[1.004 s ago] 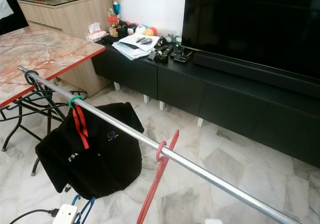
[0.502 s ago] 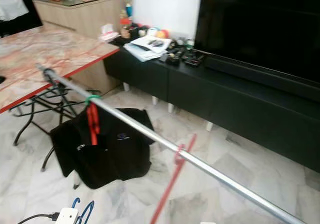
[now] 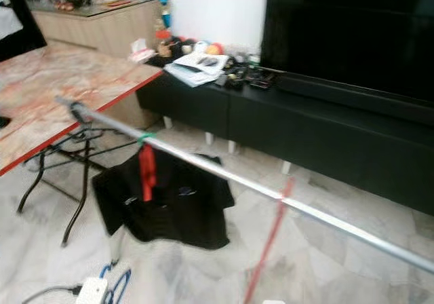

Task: Hang hanger

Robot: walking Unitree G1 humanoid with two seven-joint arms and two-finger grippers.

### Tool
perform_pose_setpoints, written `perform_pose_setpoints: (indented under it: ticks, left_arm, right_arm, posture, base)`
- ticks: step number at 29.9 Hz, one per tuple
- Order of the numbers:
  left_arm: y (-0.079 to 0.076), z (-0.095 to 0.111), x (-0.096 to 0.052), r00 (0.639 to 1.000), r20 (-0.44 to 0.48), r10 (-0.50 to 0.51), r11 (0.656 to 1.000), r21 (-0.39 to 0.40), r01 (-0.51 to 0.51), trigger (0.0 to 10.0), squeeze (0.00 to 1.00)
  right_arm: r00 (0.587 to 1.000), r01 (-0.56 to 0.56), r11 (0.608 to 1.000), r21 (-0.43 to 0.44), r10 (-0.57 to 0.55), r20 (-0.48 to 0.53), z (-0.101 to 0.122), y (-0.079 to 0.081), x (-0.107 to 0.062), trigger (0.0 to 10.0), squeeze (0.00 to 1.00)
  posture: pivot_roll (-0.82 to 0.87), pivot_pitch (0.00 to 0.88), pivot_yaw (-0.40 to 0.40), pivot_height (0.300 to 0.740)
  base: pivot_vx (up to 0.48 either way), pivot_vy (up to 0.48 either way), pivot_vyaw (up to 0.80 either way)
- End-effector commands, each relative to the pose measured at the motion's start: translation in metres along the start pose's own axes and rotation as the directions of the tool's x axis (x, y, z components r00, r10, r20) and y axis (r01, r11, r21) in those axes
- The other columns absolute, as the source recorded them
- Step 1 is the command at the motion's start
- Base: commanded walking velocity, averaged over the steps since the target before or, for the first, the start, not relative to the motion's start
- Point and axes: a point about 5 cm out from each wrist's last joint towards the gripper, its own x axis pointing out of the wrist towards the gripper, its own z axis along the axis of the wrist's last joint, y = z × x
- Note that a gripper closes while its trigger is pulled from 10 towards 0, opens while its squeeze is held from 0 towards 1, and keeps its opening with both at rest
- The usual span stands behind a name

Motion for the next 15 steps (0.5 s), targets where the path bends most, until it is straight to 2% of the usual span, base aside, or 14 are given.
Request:
perform_pose_setpoints:
  ticks: [1,12,15]
  left_arm:
    - [-0.0032,0.0019,0.0005,1.000,-0.001,-0.009,1.000,0.018,0.009,10.0,0.00]
    - [-0.0032,0.0012,0.0004,1.000,0.000,-0.017,1.000,0.016,0.017,10.0,0.00]
    - [-0.0030,0.0010,0.0003,1.000,0.000,-0.017,1.000,0.015,0.017,10.0,0.00]
  right_arm:
    - [1.000,0.014,1.000,0.000,-0.014,-0.001,0.0008,-0.0054,0.0001,10.0,0.00]
    - [1.000,0.021,1.000,0.006,-0.021,-0.003,0.0055,-0.0129,0.0011,10.0,0.00]
    - [1.000,0.021,1.000,0.004,-0.021,-0.005,0.0055,-0.0142,0.0011,10.0,0.00]
  posture:
    - [0.00,0.019,0.036,0.740]
    - [0.00,0.019,0.036,0.740]
    - [0.00,0.019,0.036,0.740]
  base:
    - [0.000,0.386,0.00]
    - [0.000,0.384,0.00]
    - [0.000,0.345,-0.53]
